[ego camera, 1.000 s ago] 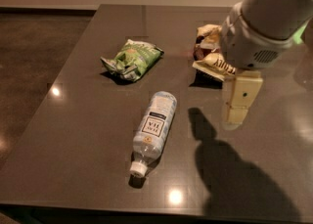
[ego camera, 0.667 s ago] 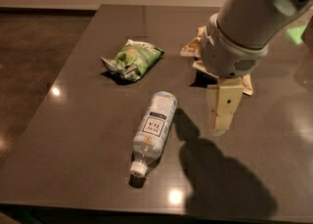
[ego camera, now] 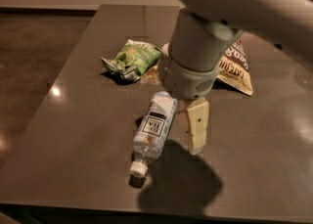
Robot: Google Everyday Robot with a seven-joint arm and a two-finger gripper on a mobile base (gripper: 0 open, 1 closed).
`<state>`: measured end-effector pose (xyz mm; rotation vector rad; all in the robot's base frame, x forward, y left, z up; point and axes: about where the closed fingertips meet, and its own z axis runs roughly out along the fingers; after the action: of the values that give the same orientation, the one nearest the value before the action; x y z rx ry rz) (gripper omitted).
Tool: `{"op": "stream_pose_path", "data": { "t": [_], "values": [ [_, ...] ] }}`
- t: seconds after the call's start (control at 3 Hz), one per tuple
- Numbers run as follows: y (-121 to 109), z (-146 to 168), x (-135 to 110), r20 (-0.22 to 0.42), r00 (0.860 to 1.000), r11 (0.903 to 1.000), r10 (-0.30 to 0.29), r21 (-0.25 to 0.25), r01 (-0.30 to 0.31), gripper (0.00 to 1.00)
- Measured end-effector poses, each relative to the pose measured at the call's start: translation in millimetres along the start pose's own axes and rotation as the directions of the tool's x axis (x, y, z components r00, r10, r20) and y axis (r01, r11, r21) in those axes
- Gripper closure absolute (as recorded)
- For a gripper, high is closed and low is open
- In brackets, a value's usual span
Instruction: Pick blue plastic bottle
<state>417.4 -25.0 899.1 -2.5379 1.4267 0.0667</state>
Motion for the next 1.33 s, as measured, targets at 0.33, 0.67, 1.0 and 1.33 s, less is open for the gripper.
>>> {"op": "stream_pose_path", "data": {
  "t": [0.33,0.67,1.0,1.33],
  "values": [
    [-1,22,-19,0.002,0.993,0.9912,-0.117,-0.063,0.117,0.00],
    [-1,34,-26,0.013,0.983,0.9776,-0.182,-0.106,0.182,0.00],
    [0,38,-24,0.020,0.978,0.9696,-0.210,-0.125,0.211,0.00],
    [2,44,-19,0.026,0.974,0.9628,-0.224,-0.148,0.226,0.16]
  ]
}}
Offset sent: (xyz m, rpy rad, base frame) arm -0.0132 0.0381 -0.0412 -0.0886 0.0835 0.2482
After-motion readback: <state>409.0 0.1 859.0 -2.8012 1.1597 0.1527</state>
